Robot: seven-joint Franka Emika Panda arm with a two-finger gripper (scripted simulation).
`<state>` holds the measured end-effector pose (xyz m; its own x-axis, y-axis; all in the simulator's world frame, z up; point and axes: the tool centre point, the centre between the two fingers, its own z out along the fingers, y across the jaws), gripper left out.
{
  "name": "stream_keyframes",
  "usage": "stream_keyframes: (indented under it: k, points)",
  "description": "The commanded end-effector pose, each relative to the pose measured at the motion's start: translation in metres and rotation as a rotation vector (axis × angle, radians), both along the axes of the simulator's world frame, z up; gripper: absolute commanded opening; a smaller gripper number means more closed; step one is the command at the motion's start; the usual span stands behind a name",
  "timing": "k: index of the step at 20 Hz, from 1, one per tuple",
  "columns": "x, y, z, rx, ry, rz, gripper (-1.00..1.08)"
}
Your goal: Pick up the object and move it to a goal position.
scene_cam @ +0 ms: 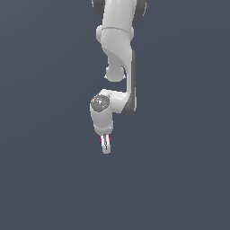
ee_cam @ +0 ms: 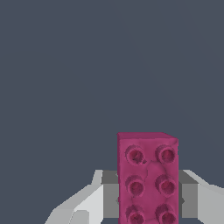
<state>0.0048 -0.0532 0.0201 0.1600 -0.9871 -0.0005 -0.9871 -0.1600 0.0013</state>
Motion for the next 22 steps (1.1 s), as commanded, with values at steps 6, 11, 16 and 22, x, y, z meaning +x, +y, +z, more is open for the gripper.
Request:
stream_keyframes:
  k: [6,11,16,22]
  points:
    - [-0.015,0.011,0.030,0.001,-0.001,0.000,-1.00]
    - [-0.032,0.022,0.063,0.003,-0.001,0.000,-1.00]
    - [-0.052,0.036,0.101,0.003,-0.001,0.000,-1.00]
    - [-0.076,0.052,0.148,0.003,-0.001,0.000,-1.00]
